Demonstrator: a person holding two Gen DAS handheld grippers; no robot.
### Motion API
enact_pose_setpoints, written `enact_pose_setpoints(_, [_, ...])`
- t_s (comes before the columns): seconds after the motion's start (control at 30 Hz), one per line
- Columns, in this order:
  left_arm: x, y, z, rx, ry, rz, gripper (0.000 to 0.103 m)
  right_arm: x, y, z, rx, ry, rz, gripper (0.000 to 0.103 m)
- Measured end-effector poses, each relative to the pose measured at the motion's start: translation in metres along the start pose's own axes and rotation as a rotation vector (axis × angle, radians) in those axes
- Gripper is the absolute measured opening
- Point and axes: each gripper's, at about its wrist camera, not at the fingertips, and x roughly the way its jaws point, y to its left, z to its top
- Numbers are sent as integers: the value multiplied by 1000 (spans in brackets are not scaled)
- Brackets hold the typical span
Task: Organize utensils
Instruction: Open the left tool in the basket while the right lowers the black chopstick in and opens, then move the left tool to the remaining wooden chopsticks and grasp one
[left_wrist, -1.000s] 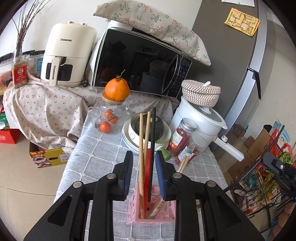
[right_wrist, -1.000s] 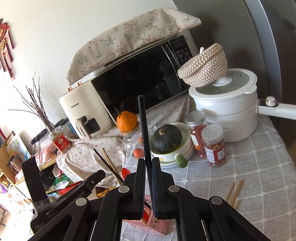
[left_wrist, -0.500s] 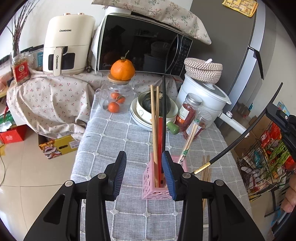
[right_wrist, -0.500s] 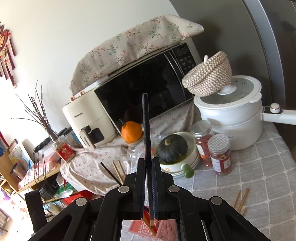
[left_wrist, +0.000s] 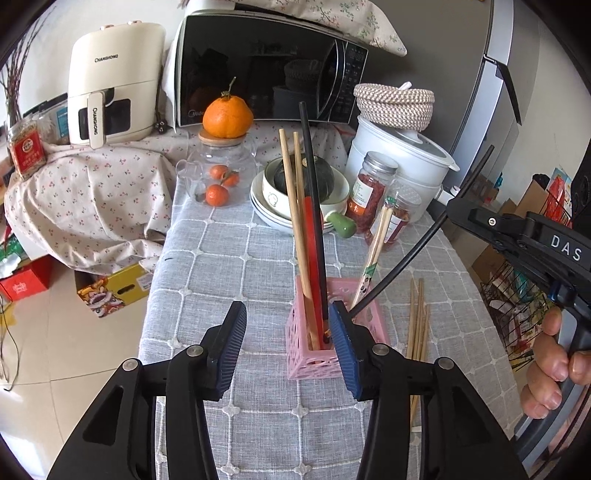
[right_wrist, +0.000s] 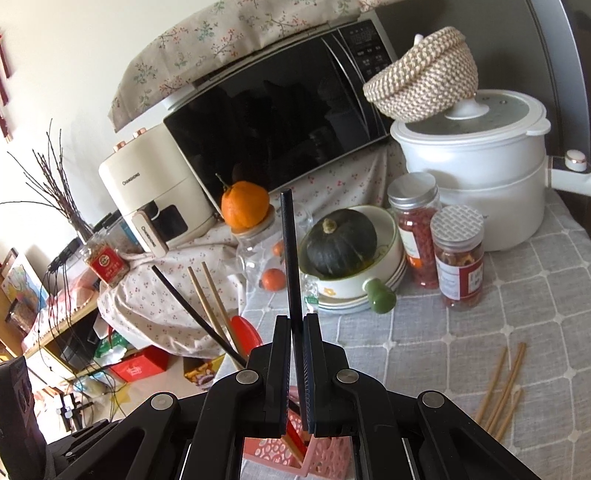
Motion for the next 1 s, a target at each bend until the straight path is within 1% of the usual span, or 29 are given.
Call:
enact_pose_setpoints(0.07, [0, -2, -1, 2, 6, -4, 50, 7, -1, -3, 6, 26, 18, 8])
enact_pose_setpoints(0.1, [0, -3, -2, 2, 9, -5, 50, 9, -1, -4, 10, 38, 30, 11])
enact_pose_setpoints(0.17, [0, -5, -2, 4, 15, -11, 51, 11, -4, -5, 39, 64, 52, 14])
enact_pose_setpoints(0.2, [-1, -6, -2, 7, 16, -13, 53, 10, -6, -4, 57, 78, 72, 18])
enact_pose_setpoints(0.23, [-1, -8, -3, 12, 18, -14, 55, 6, -6, -3, 67, 78, 88, 22])
enact_pose_setpoints(0.3, [-1, -12, -4, 27, 25, -15, 58, -7, -7, 1, 57, 59, 101, 41])
enact_pose_setpoints(0.37, [0, -17, -7, 41, 41, -19, 60, -23, -8, 4, 40, 41, 98, 48])
enact_pose_setpoints(0.43, [0, -22, -11, 51, 61, -29, 63, -38, -15, 6, 39, 39, 88, 55])
enact_pose_setpoints(0.5, [0, -29, -15, 69, 85, -41, 66, -53, -24, 5, 38, 43, 67, 65])
enact_pose_setpoints(0.6, [-1, -44, -23, 114, 117, -53, 69, -74, -40, 0, 26, 61, 6, 71])
enact_pose_setpoints(0.7, [0, -59, -30, 147, 159, -73, 70, -91, -61, -8, 37, 88, -56, 75])
enact_pose_setpoints(0.83, [7, -79, -40, 162, 236, -108, 71, -107, -91, -24, 77, 138, -131, 77])
enact_pose_setpoints(1.0, [17, -108, -53, 214, 301, -97, 73, -122, -125, -45, 135, 215, -206, 78])
